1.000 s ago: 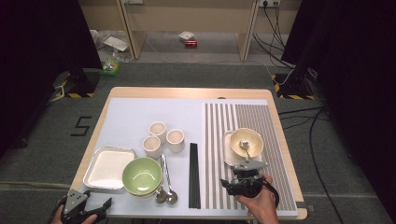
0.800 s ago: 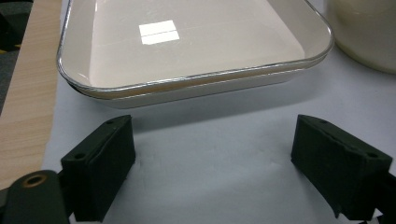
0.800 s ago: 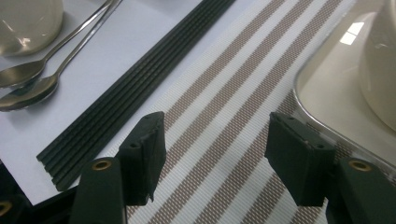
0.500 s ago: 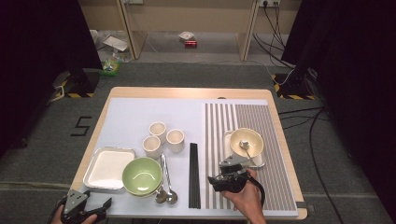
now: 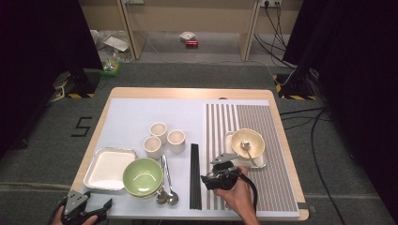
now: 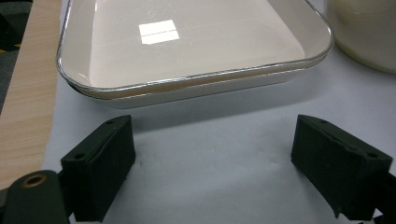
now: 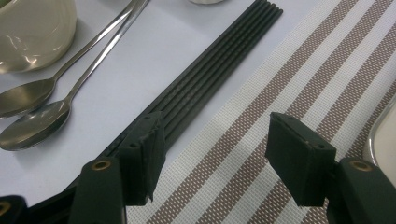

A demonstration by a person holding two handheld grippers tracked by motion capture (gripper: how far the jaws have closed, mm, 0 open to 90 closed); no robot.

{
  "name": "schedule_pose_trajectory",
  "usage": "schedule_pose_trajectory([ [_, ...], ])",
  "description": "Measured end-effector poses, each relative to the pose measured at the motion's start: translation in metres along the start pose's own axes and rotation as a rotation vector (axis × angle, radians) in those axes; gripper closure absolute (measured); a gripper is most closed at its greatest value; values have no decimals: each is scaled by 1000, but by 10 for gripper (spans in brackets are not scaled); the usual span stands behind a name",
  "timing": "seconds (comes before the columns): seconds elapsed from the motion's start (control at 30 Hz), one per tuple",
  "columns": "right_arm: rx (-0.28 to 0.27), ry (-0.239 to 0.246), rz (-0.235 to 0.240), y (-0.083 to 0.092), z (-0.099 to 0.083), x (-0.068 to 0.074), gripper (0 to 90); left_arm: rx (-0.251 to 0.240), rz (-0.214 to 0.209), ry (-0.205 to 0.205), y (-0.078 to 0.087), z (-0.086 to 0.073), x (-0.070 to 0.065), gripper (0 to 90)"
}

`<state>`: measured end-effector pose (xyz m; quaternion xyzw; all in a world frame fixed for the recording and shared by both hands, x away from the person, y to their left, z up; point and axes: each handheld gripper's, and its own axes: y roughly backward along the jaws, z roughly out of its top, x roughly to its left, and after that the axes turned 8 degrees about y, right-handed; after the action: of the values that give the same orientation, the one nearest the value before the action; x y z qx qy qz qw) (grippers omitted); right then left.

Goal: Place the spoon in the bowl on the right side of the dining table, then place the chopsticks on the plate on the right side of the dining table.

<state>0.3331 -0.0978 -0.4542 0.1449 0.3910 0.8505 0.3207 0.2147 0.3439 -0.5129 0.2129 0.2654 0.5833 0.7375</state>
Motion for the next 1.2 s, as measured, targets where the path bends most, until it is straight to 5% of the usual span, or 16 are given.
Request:
schedule_pose_trajectory([
  [1.2, 50, -27, 15, -16, 8, 6, 375, 16, -3, 3, 0, 2, 0, 120],
])
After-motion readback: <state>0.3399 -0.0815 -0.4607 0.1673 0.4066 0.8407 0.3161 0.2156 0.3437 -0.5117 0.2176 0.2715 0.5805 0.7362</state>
